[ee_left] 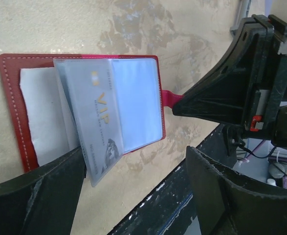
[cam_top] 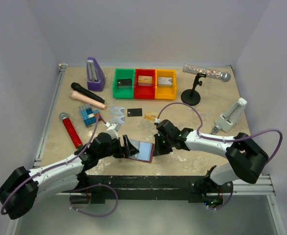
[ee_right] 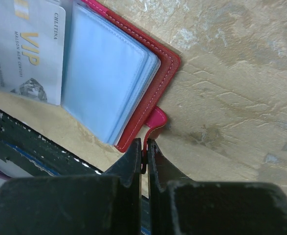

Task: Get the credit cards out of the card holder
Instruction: Remove the credit card from the card holder.

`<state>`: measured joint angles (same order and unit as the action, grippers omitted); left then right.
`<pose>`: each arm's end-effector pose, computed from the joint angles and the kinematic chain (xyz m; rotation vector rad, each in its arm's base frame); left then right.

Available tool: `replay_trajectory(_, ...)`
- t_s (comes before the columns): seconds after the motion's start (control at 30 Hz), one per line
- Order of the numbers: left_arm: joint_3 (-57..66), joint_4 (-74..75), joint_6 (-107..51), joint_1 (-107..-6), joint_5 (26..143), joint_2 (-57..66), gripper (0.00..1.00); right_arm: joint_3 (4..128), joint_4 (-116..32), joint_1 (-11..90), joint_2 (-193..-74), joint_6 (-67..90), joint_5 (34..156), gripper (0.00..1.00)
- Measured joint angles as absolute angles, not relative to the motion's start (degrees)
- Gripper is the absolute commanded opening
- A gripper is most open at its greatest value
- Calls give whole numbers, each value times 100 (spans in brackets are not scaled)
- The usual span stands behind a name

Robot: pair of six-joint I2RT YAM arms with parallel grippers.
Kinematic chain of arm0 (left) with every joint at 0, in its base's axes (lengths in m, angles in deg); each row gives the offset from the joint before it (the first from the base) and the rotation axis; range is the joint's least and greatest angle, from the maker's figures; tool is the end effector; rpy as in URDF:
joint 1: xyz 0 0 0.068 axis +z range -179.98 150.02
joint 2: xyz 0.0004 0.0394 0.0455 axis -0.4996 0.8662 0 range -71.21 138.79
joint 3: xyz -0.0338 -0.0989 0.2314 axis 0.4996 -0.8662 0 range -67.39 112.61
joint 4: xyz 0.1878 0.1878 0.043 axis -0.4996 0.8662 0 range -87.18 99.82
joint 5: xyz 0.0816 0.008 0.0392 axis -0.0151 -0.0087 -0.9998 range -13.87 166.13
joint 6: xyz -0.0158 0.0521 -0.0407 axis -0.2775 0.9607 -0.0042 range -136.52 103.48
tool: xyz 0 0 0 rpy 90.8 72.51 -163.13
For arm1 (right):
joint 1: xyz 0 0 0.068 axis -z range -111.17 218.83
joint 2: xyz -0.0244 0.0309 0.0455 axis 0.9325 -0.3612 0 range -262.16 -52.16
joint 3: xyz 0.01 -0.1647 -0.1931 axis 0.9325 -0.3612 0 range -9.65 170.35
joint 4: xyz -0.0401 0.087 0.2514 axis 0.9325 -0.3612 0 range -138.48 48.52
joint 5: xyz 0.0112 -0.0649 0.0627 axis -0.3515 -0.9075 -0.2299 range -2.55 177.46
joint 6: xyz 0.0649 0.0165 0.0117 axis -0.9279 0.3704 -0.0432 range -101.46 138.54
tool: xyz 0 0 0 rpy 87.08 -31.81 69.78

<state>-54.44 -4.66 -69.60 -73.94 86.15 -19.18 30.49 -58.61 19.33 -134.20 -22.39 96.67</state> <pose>0.1467 -0.1544 0.1263 -0.0720 2.3513 -1.1203 0.1754 0.2190 0.1217 -0.2702 2.7745 0.7064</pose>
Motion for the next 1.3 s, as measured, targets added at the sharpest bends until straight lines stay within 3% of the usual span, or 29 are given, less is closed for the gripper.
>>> replay_trajectory(0.37,-5442,-421,-6938,-7479,8604,-1988,86,3049,-5885,1933,-13420,-2236,9654,0)
replay_trajectory(0.73,-5250,1424,-7006,-7479,7221,-2976,84,3058,-6346,1933,-13383,-2081,9365,0)
replay_trajectory(1.03,-5245,1820,-7004,-7479,6864,-3144,78,3397,-6949,1933,-13385,-1548,8976,0)
replay_trajectory(1.1,-5234,1805,-6986,-7479,6880,-3144,74,3482,-7059,1933,-13385,-1454,8906,12)
replay_trajectory(1.17,-5210,1746,-6967,-7479,6926,-3144,68,3539,-7140,1933,-13385,-1386,8823,34)
replay_trajectory(1.3,-5145,1577,-6886,-7479,7081,-3144,52,3580,-7397,1933,-13363,-1336,8598,51)
